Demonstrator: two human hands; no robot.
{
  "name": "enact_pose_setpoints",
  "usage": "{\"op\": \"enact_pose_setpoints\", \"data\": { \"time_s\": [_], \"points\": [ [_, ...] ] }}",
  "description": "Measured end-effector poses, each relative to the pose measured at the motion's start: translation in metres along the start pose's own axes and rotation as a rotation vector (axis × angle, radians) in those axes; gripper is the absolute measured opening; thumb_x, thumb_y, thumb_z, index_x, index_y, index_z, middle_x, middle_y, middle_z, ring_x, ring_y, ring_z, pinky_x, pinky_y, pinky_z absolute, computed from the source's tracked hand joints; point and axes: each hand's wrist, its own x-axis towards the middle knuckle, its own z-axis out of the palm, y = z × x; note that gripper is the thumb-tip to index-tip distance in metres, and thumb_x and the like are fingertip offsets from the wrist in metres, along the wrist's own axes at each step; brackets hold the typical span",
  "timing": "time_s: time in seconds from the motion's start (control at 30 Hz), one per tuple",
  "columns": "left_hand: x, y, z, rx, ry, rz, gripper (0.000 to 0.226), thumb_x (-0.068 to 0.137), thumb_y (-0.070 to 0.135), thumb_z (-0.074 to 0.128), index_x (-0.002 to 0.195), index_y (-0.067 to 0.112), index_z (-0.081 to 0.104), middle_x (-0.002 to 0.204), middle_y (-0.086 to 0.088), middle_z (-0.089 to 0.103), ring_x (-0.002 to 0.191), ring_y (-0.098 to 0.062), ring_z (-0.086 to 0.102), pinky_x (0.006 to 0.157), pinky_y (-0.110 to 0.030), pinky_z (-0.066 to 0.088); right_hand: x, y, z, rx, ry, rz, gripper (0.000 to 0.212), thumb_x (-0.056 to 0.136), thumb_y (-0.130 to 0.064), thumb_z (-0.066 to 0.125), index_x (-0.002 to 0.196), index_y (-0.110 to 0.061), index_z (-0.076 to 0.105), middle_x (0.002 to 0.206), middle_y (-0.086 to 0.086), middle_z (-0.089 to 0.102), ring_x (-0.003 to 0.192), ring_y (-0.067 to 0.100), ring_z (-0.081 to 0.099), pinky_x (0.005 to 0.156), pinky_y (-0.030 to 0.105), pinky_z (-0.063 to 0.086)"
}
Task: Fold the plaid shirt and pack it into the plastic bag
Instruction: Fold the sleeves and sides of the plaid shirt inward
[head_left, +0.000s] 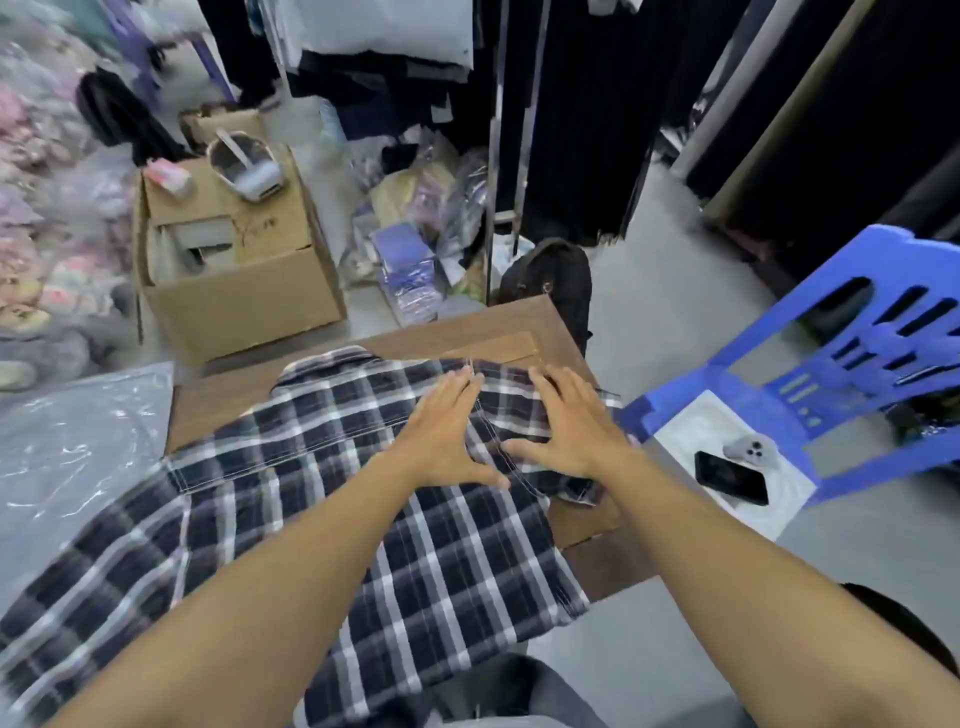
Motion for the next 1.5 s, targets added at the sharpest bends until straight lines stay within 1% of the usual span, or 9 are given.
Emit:
{"op": "enact_pose_setpoints", "data": {
  "time_s": [0.43, 0.63, 0.8, 0.9, 1.0, 1.1, 1.23, 1.4, 1.5],
  "points": [
    [0.025, 0.014, 0.038, 0.096, -0.072, -0.097, 0.173, 0.031, 0.093, 0.068, 0.154, 0.014, -0.024, 0.161, -0.006, -0.033, 0.144, -0.025, -0.037, 0.121, -0.054, -0.013, -0.016, 0.05, -0.013, 0.024, 0.065, 0.319, 0.059, 0.097, -0.027, 0.048, 0.152, -0.013, 0.031, 0.148, 0.017, 0.044, 0.135, 0.038, 0.036, 0.112, 0.048, 0.033],
    [0.025, 0.014, 0.041, 0.078, -0.053, -0.103, 0.175, 0.028, 0.094, 0.068, 0.153, 0.015, -0.025, 0.159, -0.006, -0.036, 0.143, -0.024, -0.039, 0.12, -0.053, -0.015, -0.017, 0.04, -0.024, 0.168, 0.143, 0.245, 0.018, 0.09, -0.018, 0.059, 0.104, -0.009, 0.065, 0.111, 0.015, 0.062, 0.104, 0.036, 0.059, 0.076, 0.034, 0.04],
    [0.023, 0.011, 0.038, 0.032, -0.055, -0.086, 0.173, 0.027, 0.093, 0.068, 0.154, 0.018, -0.022, 0.16, 0.0, -0.031, 0.146, -0.022, -0.034, 0.121, -0.051, -0.014, -0.022, -0.01, -0.056, 0.335, 0.099, 0.079, 0.012, 0.081, -0.022, 0.064, 0.085, -0.019, 0.053, 0.084, 0.001, 0.063, 0.077, 0.028, 0.06, 0.071, 0.04, 0.051],
    [0.018, 0.009, 0.016, -0.248, 0.002, -0.089, 0.12, 0.05, 0.062, 0.088, 0.147, 0.017, 0.032, 0.152, 0.003, 0.037, 0.144, -0.026, 0.029, 0.117, -0.038, 0.029, -0.025, -0.054, -0.073, 0.395, -0.016, -0.077, 0.017, 0.085, -0.019, 0.061, 0.097, -0.014, 0.051, 0.077, 0.002, 0.061, 0.071, 0.027, 0.058, 0.065, 0.041, 0.048],
    [0.009, -0.004, -0.013, -0.387, 0.202, -0.181, 0.018, 0.082, 0.004, 0.068, 0.078, 0.019, 0.059, 0.08, 0.001, 0.062, 0.089, -0.022, 0.058, 0.065, -0.026, 0.047, -0.025, -0.095, -0.068, 0.387, -0.149, -0.194, 0.02, 0.087, -0.017, 0.062, 0.101, -0.017, 0.047, 0.084, 0.002, 0.056, 0.077, 0.028, 0.055, 0.062, 0.039, 0.046],
    [-0.002, -0.021, -0.033, -0.767, 0.385, -0.32, 0.018, 0.095, 0.006, 0.055, 0.094, 0.013, 0.072, 0.093, -0.005, 0.071, 0.083, -0.019, 0.063, 0.072, -0.028, 0.052, -0.023, -0.123, -0.05, 0.377, -0.294, -0.217, 0.029, 0.089, -0.02, 0.063, 0.111, -0.02, 0.045, 0.086, -0.002, 0.05, 0.071, 0.022, 0.057, 0.057, 0.034, 0.049],
    [-0.011, -0.038, -0.038, -1.195, 0.206, -0.568, 0.052, 0.095, 0.056, 0.049, 0.111, 0.011, 0.069, 0.107, -0.008, 0.07, 0.093, -0.023, 0.063, 0.084, -0.035, 0.051, -0.024, -0.14, -0.022, 0.217, -0.45, -0.246, 0.054, 0.087, -0.03, 0.068, 0.135, -0.018, 0.045, 0.102, 0.003, 0.06, 0.09, 0.027, 0.066, 0.08, 0.048, 0.059],
    [-0.006, -0.032, -0.017, -0.823, 0.177, -0.508, 0.042, 0.09, 0.032, 0.07, 0.126, 0.012, 0.061, 0.123, -0.002, 0.06, 0.114, -0.021, 0.055, 0.094, -0.033, 0.042, -0.022, -0.131, -0.005, 0.175, -0.497, -0.201, 0.03, 0.088, -0.033, 0.067, 0.114, -0.018, 0.063, 0.108, 0.006, 0.07, 0.098, 0.026, 0.067, 0.086, 0.043, 0.058],
    [0.0, -0.02, -0.013, -0.649, 0.245, -0.461, 0.016, 0.093, 0.032, 0.067, 0.097, 0.018, 0.06, 0.103, -0.004, 0.059, 0.095, -0.022, 0.056, 0.091, -0.04, 0.047, -0.021, -0.107, -0.015, 0.049, -0.376, -0.1, 0.03, 0.086, -0.035, 0.072, 0.099, -0.009, 0.063, 0.102, 0.01, 0.068, 0.093, 0.03, 0.066, 0.079, 0.041, 0.058]
  ]
}}
